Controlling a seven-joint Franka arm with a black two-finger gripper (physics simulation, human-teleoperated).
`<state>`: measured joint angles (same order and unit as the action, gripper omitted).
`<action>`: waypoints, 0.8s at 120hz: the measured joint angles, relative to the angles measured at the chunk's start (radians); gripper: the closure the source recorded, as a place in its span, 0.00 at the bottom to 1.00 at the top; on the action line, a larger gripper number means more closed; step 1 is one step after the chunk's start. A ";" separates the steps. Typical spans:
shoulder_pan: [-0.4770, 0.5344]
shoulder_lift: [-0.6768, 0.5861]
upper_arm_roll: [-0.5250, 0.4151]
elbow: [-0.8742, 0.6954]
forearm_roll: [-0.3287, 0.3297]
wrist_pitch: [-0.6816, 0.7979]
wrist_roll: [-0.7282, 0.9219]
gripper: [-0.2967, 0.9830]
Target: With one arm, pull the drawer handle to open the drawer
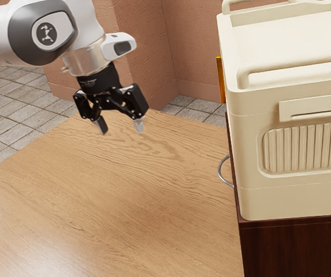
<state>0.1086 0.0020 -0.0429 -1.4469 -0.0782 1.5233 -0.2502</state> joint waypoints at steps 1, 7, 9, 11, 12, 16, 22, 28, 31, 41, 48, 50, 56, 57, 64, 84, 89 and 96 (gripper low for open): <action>0.001 0.000 0.000 0.000 0.000 0.000 0.000 0.23; 0.004 -0.002 0.000 0.000 -0.001 0.000 -0.001 0.23; 0.005 -0.002 0.000 0.000 -0.001 0.000 -0.002 0.23; 0.006 -0.002 0.000 0.000 -0.001 0.000 -0.002 0.23; 0.007 -0.002 0.000 0.000 -0.001 0.000 -0.002 0.23; 0.009 -0.002 0.000 0.000 -0.001 0.000 -0.003 0.23; 0.014 -0.005 -0.001 0.005 -0.001 0.000 -0.005 0.23; 0.019 -0.014 -0.001 0.068 -0.001 -0.010 -0.006 0.23; 0.021 -0.018 -0.002 0.118 -0.002 -0.021 -0.007 0.23; 0.045 -0.047 -0.009 0.209 -0.011 -0.064 -0.009 0.23; 0.068 -0.065 -0.013 0.227 -0.031 -0.092 -0.010 0.23; 0.073 -0.069 -0.013 0.230 -0.035 -0.098 -0.010 0.23; 0.087 -0.083 -0.013 0.235 -0.045 -0.115 -0.011 0.23; 0.089 -0.084 -0.013 0.235 -0.047 -0.117 -0.011 0.23; 0.095 -0.088 -0.018 0.246 -0.060 -0.130 -0.013 0.23; 0.082 -0.069 -0.021 0.260 -0.080 -0.145 -0.039 0.23; 0.083 -0.063 -0.022 0.256 -0.081 -0.140 -0.047 0.23; 0.084 -0.060 -0.021 0.252 -0.082 -0.134 -0.056 0.23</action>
<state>0.1921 -0.0576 -0.0636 -1.1949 -0.1606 1.3897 -0.3059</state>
